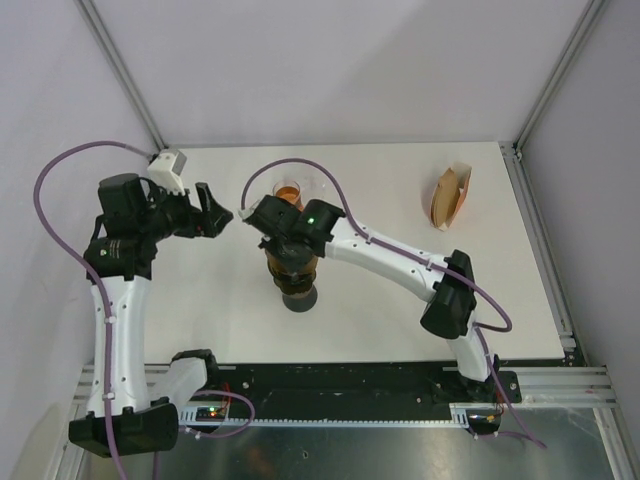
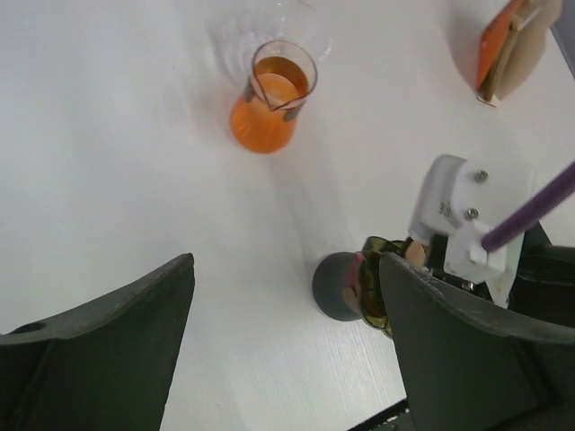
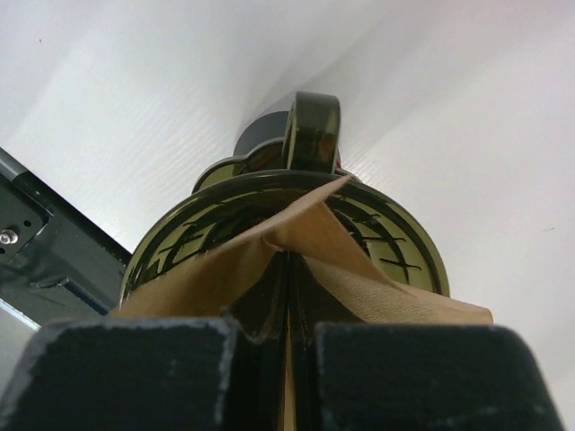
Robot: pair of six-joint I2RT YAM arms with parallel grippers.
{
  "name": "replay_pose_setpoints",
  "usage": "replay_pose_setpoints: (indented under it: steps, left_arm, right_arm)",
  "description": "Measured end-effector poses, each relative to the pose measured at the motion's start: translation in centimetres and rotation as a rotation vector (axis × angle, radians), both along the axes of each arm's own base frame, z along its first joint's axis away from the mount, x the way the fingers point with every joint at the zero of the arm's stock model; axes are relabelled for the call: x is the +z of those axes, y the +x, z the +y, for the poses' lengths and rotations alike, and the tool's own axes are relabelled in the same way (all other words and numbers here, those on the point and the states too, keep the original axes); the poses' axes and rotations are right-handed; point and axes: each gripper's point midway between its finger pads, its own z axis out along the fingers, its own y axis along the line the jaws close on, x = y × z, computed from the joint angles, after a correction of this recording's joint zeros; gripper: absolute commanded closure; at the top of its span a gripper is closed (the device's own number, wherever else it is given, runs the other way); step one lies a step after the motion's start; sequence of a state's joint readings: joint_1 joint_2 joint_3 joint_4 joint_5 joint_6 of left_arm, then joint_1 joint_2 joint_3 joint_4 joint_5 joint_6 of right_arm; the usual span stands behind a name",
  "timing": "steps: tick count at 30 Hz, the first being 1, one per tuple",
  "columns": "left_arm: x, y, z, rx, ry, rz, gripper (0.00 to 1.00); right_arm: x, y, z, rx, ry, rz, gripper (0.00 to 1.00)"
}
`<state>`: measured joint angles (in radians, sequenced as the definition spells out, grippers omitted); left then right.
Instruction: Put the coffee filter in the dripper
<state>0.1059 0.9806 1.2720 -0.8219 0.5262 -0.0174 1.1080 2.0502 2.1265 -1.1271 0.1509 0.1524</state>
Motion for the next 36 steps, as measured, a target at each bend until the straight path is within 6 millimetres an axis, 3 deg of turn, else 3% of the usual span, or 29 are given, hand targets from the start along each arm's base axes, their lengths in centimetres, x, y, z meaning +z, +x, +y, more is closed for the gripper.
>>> replay_pose_setpoints:
  steps: [11,23,28,36]
  left_arm:
    - [0.6,1.0,3.0,0.088,0.034,-0.049,0.11]
    - [-0.7,1.4,3.3,0.088,0.027,-0.032,0.13]
    - [-1.4,1.3,3.0,0.072,0.014,-0.02,0.13]
    - [-1.4,1.3,2.6,0.052,0.002,-0.021,0.14]
  right_arm:
    - [-2.7,-0.6,0.0,0.042,-0.141,0.024,1.0]
    - [-3.0,-0.3,-0.4,0.047,-0.17,0.024,0.99]
    - [-2.8,0.1,-0.6,0.041,-0.173,0.018,0.84]
    - [-2.3,0.4,-0.6,0.034,-0.167,-0.004,0.71]
